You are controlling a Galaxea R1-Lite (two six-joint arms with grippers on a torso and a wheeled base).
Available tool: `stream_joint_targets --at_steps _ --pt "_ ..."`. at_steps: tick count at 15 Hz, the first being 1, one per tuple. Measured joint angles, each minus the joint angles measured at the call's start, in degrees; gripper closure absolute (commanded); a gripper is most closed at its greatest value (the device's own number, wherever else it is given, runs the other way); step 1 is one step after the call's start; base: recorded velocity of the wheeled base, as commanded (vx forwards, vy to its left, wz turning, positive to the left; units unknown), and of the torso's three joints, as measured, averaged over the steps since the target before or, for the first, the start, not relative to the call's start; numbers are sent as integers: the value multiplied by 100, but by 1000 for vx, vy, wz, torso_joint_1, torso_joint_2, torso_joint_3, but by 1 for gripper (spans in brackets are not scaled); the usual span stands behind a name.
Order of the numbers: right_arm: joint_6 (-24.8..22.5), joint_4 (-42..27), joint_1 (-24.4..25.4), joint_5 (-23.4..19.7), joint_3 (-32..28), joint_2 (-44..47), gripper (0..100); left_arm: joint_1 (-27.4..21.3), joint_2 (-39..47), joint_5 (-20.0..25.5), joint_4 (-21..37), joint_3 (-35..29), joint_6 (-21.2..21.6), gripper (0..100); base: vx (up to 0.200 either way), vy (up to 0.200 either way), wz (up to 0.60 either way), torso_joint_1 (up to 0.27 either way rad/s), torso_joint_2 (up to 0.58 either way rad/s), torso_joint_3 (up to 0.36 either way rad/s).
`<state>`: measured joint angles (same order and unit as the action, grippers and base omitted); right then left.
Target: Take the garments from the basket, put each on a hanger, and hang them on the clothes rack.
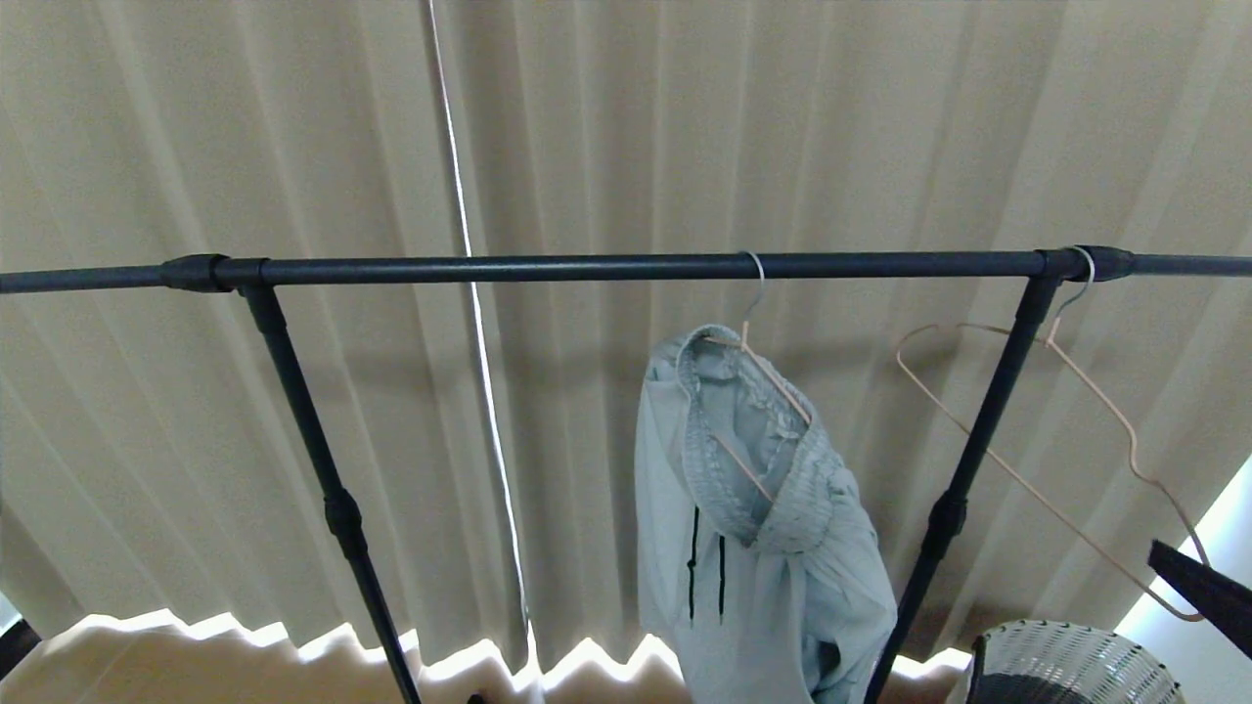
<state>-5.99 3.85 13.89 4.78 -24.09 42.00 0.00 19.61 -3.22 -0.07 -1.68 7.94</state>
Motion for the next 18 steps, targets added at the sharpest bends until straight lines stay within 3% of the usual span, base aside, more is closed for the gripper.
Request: stream_joint_targets --at_steps 1,3,6,8,11,14,16,18 --pt "0 -480 -185 -2 91 -385 0 73 -416 7 623 -77 -116 0 0 0 0 0 0 0" --pt "2 -1367 -562 9 183 -1065 0 221 -967 -17 931 -212 -534 0 0 0 0 0 0 0" --pt "9 -2386 -1189 22 246 -2037 0 278 -1320 -307 855 -212 -842 0 0 0 0 0 0 0" --pt "11 -2591 -1336 11 375 -2640 0 261 -1428 -250 388 -68 -825 0 0 0 0 0 0 0" --pt "101 -2522 -1364 -95 877 -3607 0 22 -1723 742 329 37 -562 0 0 0 0 0 0 0" --pt "405 -1608 -1358 -163 1420 -4044 0 -2 -1876 742 316 52 -532 0 0 0 0 0 0 0" --pt "449 -560 -1356 -243 1980 -4151 0 0 -1915 606 308 54 -573 0 0 0 0 0 0 0" --pt "449 -352 -1356 -312 2302 -4186 0 -2 -1931 510 307 54 -720 0 0 0 0 0 0 0"
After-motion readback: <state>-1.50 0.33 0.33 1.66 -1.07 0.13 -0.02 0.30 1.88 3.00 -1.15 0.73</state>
